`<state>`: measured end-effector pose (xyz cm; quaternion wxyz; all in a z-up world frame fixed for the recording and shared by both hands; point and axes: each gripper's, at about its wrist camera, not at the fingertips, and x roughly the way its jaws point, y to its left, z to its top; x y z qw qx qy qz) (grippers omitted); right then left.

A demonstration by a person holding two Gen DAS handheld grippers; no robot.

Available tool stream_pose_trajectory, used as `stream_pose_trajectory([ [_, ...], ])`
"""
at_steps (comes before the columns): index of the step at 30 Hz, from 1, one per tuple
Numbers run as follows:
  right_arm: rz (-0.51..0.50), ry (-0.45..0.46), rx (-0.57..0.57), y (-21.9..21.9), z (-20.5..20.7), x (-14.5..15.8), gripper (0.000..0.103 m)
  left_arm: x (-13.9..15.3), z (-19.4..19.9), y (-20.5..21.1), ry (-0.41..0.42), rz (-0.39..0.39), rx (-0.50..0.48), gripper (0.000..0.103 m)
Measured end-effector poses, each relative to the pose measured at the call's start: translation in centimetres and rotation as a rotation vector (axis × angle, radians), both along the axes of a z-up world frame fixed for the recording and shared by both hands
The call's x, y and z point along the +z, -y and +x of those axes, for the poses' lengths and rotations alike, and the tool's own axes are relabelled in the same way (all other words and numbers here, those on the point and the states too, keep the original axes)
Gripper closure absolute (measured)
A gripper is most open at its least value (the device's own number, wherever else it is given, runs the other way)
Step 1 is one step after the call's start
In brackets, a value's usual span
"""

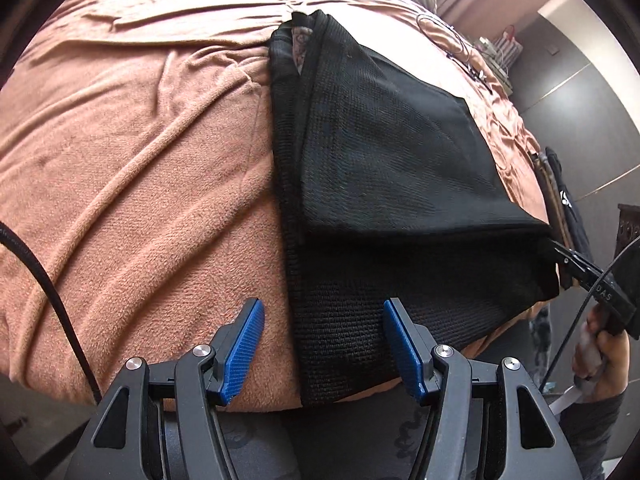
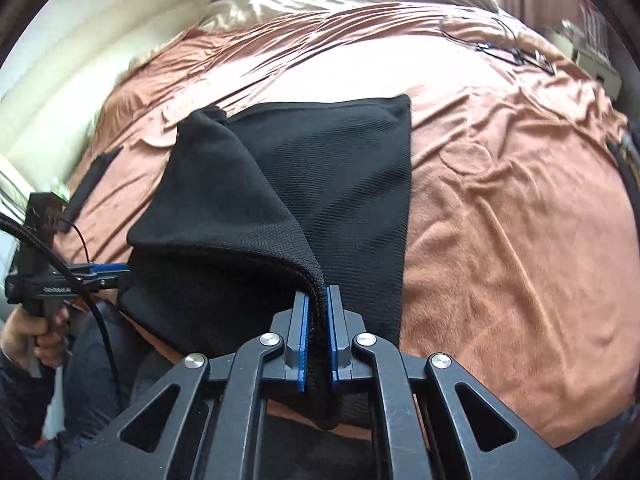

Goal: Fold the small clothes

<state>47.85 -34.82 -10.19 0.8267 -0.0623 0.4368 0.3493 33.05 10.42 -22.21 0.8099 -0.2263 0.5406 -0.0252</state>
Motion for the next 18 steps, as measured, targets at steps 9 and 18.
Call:
stream_pose_trajectory([
  [9, 0.035, -0.069, -0.053, 2.9, 1.4, -2.8, 0.099, -0.5, 0.7, 0.8, -0.009, 0.027, -0.013, 0.042],
  [18, -0.090, 0.092, -0.043, 0.4, -1.3, 0.3, 0.036, -0.1, 0.0, -1.2, 0.034, -0.031, 0.032, 0.046],
])
